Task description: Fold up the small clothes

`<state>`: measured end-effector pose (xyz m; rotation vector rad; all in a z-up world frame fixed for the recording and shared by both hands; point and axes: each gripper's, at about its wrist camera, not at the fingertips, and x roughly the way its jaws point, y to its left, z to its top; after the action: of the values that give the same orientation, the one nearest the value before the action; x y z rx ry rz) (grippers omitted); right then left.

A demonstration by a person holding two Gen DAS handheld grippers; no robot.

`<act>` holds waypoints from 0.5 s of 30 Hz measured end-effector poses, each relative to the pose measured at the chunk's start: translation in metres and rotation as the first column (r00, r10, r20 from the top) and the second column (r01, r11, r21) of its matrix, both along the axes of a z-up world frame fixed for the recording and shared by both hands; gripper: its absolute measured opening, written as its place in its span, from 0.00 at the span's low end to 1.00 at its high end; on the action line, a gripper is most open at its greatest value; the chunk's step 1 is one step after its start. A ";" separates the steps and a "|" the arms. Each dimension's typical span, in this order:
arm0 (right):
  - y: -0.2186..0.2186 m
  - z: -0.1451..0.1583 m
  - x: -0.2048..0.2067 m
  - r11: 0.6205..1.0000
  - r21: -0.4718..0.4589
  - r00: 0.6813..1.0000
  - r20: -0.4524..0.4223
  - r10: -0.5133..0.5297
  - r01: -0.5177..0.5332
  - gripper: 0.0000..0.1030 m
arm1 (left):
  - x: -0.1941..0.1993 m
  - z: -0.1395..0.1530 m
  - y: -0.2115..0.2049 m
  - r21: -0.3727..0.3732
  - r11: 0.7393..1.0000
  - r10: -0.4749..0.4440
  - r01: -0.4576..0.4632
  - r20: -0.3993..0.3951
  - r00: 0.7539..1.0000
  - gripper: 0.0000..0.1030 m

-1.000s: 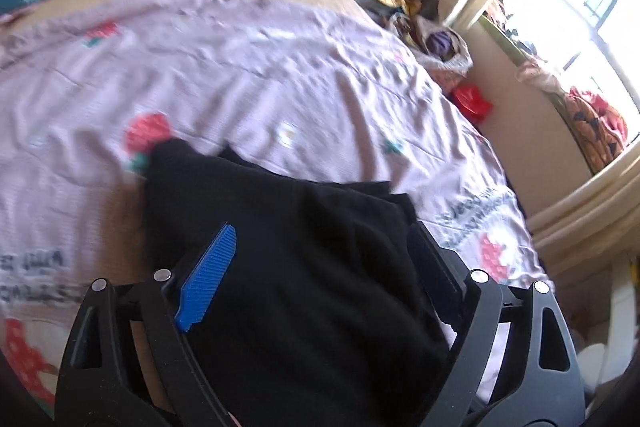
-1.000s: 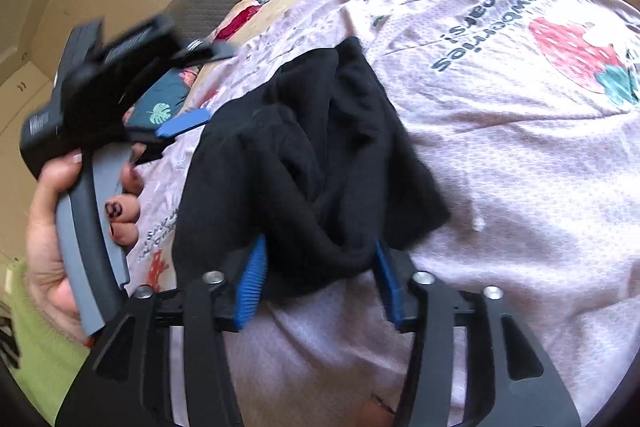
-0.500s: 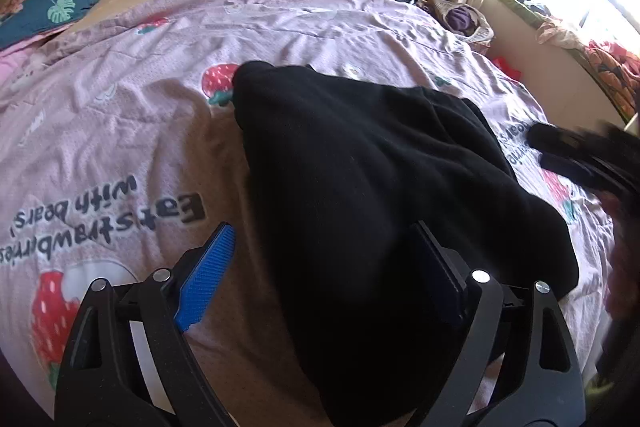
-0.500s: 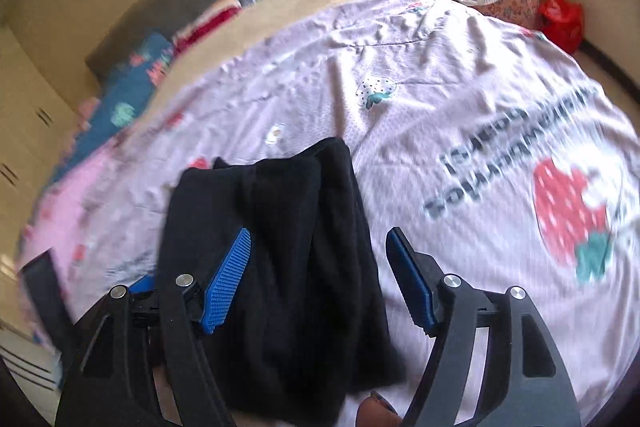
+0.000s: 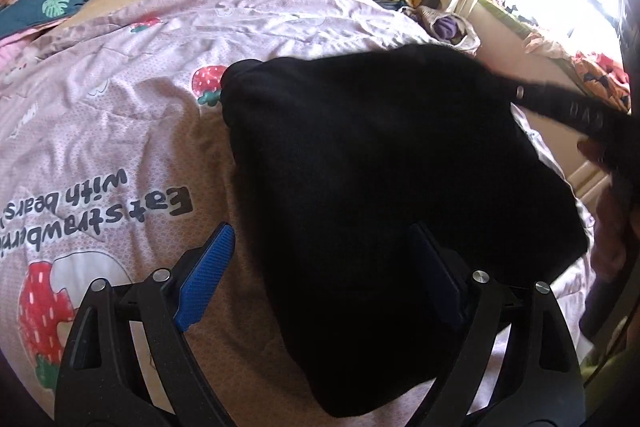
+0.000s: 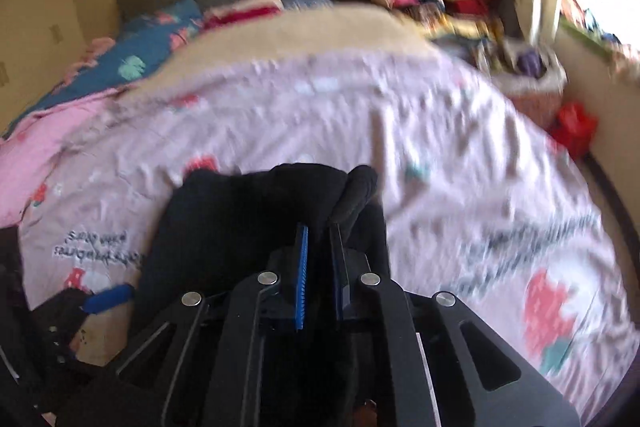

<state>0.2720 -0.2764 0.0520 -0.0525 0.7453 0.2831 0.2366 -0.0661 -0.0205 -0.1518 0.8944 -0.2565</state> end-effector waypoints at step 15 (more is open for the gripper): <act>-0.031 -0.076 0.009 0.985 -0.109 0.984 -0.108 -0.144 0.132 0.23 | 0.003 -0.009 -0.017 0.025 0.999 -0.044 0.045 -0.053 0.998 0.81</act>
<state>0.2810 -0.3074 -0.0240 -0.0808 0.8740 0.1163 0.2396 -0.0828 -0.0292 -0.1153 0.9532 -0.2833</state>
